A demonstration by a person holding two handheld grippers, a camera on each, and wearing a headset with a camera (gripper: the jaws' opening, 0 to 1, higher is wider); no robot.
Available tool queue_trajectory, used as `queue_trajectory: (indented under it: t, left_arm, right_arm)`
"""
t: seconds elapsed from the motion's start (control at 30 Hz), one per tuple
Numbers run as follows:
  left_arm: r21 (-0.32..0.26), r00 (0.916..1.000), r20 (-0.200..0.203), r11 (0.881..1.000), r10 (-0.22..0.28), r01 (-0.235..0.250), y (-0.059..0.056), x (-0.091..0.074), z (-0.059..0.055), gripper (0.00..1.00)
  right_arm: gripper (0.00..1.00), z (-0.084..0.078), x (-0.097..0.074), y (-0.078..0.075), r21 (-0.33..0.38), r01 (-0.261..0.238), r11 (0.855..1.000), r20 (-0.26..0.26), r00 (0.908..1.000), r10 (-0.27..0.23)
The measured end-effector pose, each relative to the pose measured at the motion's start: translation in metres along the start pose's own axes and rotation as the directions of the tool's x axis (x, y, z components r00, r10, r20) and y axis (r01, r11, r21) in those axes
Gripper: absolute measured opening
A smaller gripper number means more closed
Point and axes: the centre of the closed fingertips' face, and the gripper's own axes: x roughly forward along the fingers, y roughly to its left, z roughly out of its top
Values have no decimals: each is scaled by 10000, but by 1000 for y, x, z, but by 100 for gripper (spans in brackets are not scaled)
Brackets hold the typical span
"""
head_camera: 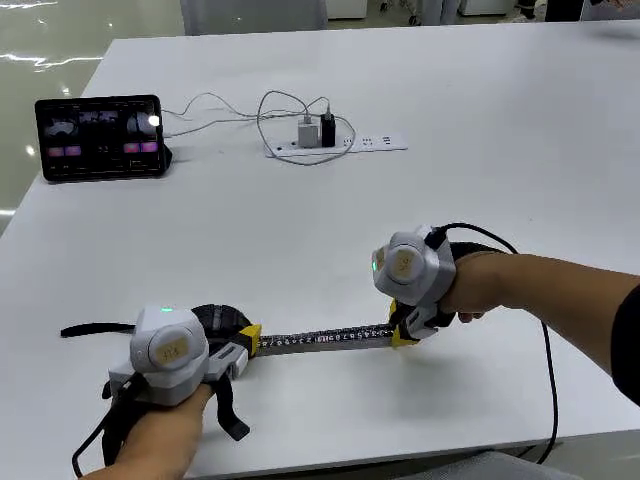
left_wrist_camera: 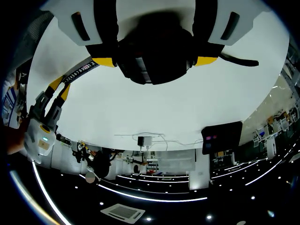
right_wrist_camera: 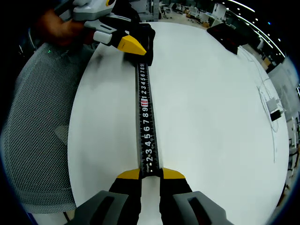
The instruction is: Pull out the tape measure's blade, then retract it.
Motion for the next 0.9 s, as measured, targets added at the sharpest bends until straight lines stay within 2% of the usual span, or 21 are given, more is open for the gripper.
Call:
queue_trajectory:
  t: [0.23, 0.3, 0.47, 0.9]
  left_arm:
    - [-2, 10000, -4, 10000, 2, -2, 0, 0, 0, 60]
    - [-5, 10000, 4, 10000, -1, 1, 0, 0, 0, 60]
    - [-14, 10000, -7, 10000, -5, 5, 0, 0, 0, 60]
    - [-14, 10000, -3, 10000, -10, 10, 0, 0, 0, 60]
  right_arm:
    - [10, 2, 1, 0, 1, -8, 10000, 11, 10000, 8]
    - [10, 3, 1, 0, -220, -32, 9998, 66, 10000, 33]
    - [10, 5, 2, 0, -40, -62, 10000, 145, 9999, 63]
    - [10, 10, 4, 0, -215, -51, 9998, 269, 9996, 57]
